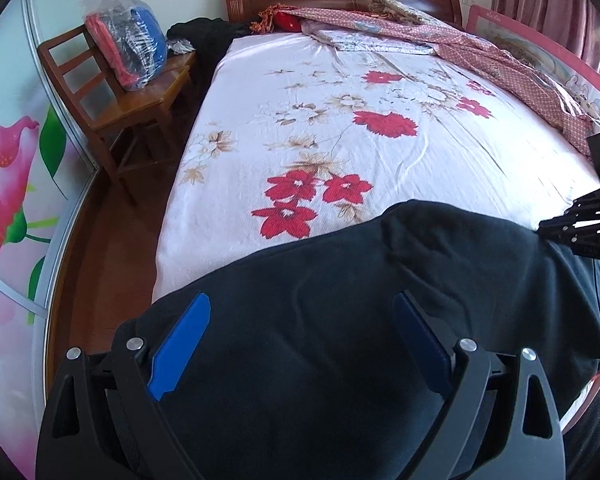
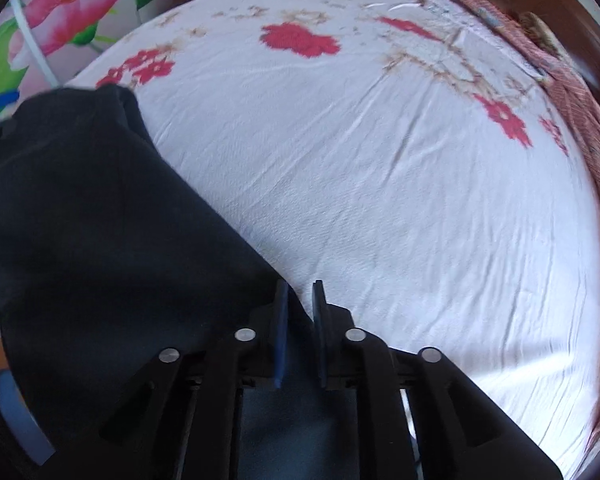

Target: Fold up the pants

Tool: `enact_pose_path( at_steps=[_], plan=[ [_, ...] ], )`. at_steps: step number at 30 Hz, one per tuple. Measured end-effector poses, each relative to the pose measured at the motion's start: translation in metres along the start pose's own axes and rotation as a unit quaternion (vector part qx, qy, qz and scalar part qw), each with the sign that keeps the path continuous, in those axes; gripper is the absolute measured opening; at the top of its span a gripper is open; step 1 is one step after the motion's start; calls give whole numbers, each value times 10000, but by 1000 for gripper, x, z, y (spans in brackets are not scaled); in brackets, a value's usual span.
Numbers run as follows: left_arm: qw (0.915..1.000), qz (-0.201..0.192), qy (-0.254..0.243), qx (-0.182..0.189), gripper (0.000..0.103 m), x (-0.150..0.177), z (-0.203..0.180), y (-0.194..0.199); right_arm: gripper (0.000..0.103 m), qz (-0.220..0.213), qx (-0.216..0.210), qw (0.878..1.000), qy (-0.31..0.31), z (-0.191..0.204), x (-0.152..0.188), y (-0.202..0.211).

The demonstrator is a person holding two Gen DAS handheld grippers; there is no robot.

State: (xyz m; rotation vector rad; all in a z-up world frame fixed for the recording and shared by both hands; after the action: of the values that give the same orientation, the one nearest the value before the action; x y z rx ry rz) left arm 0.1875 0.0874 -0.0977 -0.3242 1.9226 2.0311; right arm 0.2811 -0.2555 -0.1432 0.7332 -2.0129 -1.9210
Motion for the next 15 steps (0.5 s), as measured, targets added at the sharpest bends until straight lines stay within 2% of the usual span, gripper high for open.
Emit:
enact_pose_path(
  at_steps=[2, 3, 4, 6, 8, 9, 11, 12, 13, 15],
  plan=[
    [9999, 126, -1, -43, 93, 11, 10, -7, 26, -555, -227, 9940, -914, -24, 17, 38],
    [9997, 203, -5, -104, 93, 17, 15, -12, 36, -863, -541, 9826, -1553, -39, 36, 57],
    [9996, 223, -16, -162, 93, 21, 20, -16, 44, -1100, -849, 9668, -2146, -51, 58, 71],
    [9992, 289, -58, -265, 93, 31, 30, -25, 46, -1354, -1406, 9338, -3000, -71, 116, 87],
    [9984, 408, -103, -368, 93, 38, 37, -34, 46, -1334, -1346, 9022, -3875, -95, 184, 88],
    [9986, 375, -133, -361, 93, 40, 38, -33, 46, -1315, -1411, 8800, -4341, -106, 222, 86],
    [9982, 316, -206, -476, 93, 40, 38, -28, 46, -1426, -1359, 8216, -5350, -129, 301, 85],
    [9978, 309, -227, -539, 93, 41, 38, -25, 46, -1538, -1512, 7932, -5696, -134, 335, 85],
    [9976, 253, -230, -596, 93, 40, 37, -21, 46, -1631, -1568, 7706, -5958, -138, 362, 85],
    [9973, 114, -205, -701, 93, 41, 33, -6, 46, -1701, -1477, 7415, -6319, -141, 405, 83]
  ],
)
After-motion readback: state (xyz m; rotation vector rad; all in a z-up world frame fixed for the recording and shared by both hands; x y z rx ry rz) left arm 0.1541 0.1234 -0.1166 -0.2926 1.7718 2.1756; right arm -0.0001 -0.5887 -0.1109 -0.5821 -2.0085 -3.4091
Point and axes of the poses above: each gripper's, at about its wrist camera, not at the fingertips, and y roughly against the way its jaws point, z to its left, x to its underside, the point moved 8 cm from there along -y, roughly the way its jaws point, and after that the axes turned 15 degrees about z, right-handed, at the moved point
